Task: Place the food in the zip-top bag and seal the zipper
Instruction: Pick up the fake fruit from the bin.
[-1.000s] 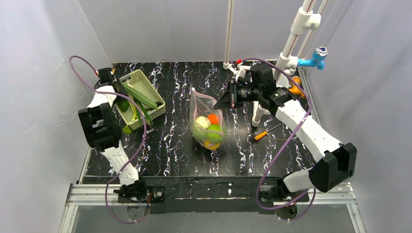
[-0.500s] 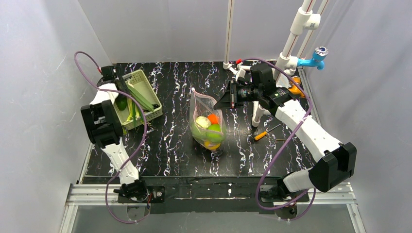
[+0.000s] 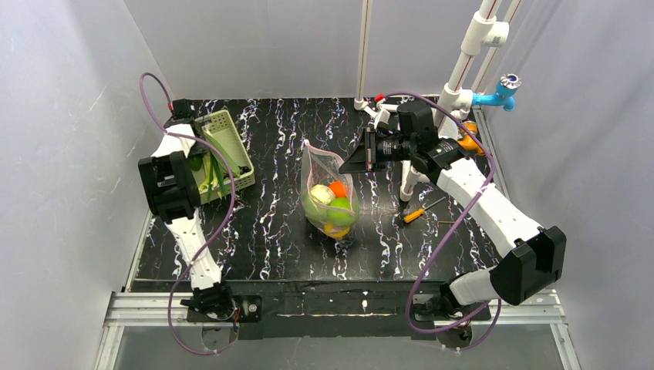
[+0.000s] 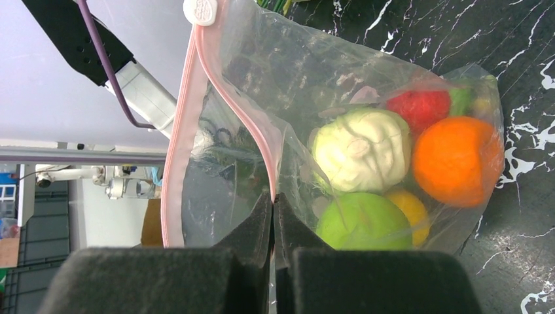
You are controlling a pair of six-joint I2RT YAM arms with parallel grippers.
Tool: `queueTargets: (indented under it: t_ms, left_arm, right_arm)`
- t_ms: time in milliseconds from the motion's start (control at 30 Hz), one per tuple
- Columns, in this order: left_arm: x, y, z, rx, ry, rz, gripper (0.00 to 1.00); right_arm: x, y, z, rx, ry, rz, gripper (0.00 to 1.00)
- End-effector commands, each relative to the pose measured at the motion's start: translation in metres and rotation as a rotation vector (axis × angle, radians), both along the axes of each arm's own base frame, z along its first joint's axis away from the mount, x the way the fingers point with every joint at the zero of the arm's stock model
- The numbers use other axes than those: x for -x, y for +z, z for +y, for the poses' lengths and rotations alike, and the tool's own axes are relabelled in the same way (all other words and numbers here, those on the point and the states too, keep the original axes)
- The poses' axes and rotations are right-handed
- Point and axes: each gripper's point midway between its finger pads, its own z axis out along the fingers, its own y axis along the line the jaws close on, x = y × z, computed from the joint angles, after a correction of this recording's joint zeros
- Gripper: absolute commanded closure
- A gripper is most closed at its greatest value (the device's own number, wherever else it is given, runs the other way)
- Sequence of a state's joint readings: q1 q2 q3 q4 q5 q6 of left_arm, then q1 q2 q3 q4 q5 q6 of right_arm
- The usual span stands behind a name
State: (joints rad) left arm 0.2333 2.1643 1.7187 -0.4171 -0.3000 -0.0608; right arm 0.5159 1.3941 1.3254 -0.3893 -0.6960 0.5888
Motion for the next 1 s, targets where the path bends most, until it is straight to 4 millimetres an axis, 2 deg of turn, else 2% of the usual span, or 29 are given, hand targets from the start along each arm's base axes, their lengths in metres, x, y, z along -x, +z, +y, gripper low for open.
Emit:
queueTargets:
  t_ms: [0,133,300,400,700,833,967]
  left_arm:
    - [0.023,0.010,-0.016,0.035,-0.041,0.047,0.73]
    - [0.027,0.035,-0.023,0.037,-0.051,-0.012,0.80]
    - [0.041,0.055,-0.030,0.053,-0.043,-0.054,0.83]
    - [0.047,0.060,-0.032,0.060,-0.033,-0.058,0.87]
    - [0.068,0.076,-0.026,0.036,0.070,-0.061,0.90]
    - [0.074,0.095,-0.034,0.071,0.082,-0.112,0.93]
    - [0.086,0.123,-0.042,0.090,0.083,-0.187,0.94]
  right_arm:
    - [-0.007,0.007,-0.003,-0.025,-0.025,-0.008,0.99]
    - [-0.005,0.009,-0.004,-0.031,-0.022,-0.010,0.99]
    - [-0.002,0.010,-0.005,-0.038,-0.023,-0.012,0.99]
    - [0.000,0.013,-0.005,-0.045,-0.019,-0.017,0.99]
    - [0.003,0.013,-0.007,-0.049,-0.020,-0.025,0.99]
    - [0.003,0.011,-0.007,-0.047,-0.020,-0.024,0.99]
    - [0.002,0.008,-0.006,-0.040,-0.019,-0.015,0.99]
